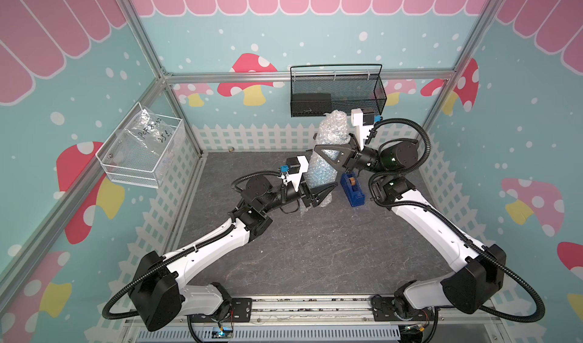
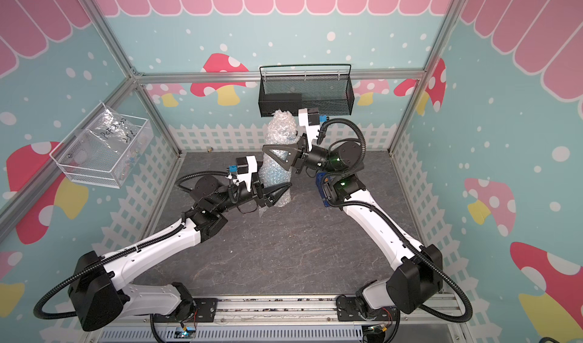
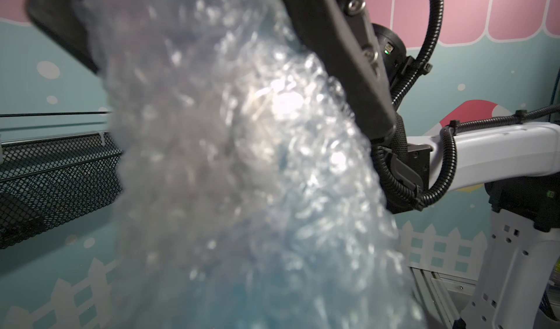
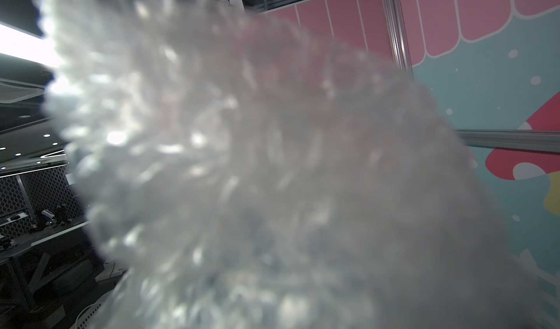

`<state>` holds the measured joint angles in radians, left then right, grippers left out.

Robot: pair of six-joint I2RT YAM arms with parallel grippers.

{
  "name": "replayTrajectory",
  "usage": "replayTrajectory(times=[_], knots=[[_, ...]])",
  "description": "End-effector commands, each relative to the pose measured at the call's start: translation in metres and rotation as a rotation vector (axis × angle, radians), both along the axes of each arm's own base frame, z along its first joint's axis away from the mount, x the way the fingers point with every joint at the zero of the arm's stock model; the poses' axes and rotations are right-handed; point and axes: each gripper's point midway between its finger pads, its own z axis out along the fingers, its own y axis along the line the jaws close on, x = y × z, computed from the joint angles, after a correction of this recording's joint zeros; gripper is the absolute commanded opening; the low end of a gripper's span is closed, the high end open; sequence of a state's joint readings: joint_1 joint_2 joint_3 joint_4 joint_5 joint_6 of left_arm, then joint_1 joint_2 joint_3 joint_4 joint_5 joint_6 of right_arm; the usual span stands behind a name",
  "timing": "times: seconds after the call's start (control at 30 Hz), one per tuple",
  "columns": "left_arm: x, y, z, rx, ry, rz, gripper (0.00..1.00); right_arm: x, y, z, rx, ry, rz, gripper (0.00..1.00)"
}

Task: Wrap wine bottles in bubble wrap
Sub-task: Wrap the wine bottle in bubble wrap.

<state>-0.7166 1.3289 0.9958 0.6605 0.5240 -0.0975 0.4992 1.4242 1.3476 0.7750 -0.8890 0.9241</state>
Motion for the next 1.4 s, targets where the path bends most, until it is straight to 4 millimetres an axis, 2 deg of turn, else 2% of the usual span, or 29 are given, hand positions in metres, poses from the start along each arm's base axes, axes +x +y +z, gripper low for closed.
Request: replayTrajectory(times=[0.0, 0.07, 0.13, 0.2, 0.3, 0.43, 0.5, 0.57, 0.7, 0.8, 1.0, 1.27, 1.37], knots=[[-0.008, -0.016, -0.002, 0.028, -0.019, -0.064, 0.77, -0.015, -0.01, 0.041, 0.15, -0.062, -0.01, 0.0], [-0.006, -0.019, -0.007, 0.06, -0.022, -0.058, 0.73, -0.016, -0.009, 0.042, 0.149, -0.068, -0.004, 0.0], [-0.003, -0.022, -0.013, 0.093, -0.028, -0.04, 0.58, -0.019, -0.006, 0.042, 0.139, -0.089, 0.003, 0.0], [0.002, -0.024, -0.019, 0.131, -0.02, -0.01, 0.38, -0.021, -0.001, 0.043, 0.12, -0.103, 0.004, 0.0], [0.003, -0.027, -0.026, 0.168, -0.021, -0.006, 0.22, -0.02, 0.005, 0.041, 0.084, -0.116, 0.0, 0.0], [0.001, -0.027, -0.024, 0.158, -0.036, -0.012, 0.06, -0.015, 0.012, 0.035, 0.041, -0.111, 0.006, 0.08], [-0.001, -0.023, -0.017, 0.129, -0.053, -0.007, 0.01, -0.011, 0.016, 0.027, 0.012, -0.102, 0.01, 0.18], [-0.006, -0.02, -0.01, 0.111, -0.067, -0.023, 0.0, -0.004, 0.02, 0.018, -0.018, -0.089, -0.008, 0.26], [-0.017, -0.009, 0.004, 0.067, -0.084, -0.062, 0.0, 0.004, 0.021, 0.002, -0.095, -0.124, -0.065, 0.68], [-0.024, 0.005, 0.015, 0.017, -0.076, -0.102, 0.0, 0.007, 0.011, 0.001, -0.133, -0.179, -0.122, 0.98], [-0.025, 0.024, 0.025, -0.024, -0.051, -0.107, 0.0, 0.001, -0.022, 0.022, -0.143, -0.325, -0.306, 0.99], [-0.01, 0.046, 0.031, -0.094, 0.001, -0.086, 0.0, -0.022, -0.031, 0.031, -0.142, -0.412, -0.308, 0.99], [-0.008, 0.055, 0.036, -0.127, 0.017, -0.107, 0.0, -0.028, -0.042, 0.034, -0.148, -0.466, -0.379, 0.99]])
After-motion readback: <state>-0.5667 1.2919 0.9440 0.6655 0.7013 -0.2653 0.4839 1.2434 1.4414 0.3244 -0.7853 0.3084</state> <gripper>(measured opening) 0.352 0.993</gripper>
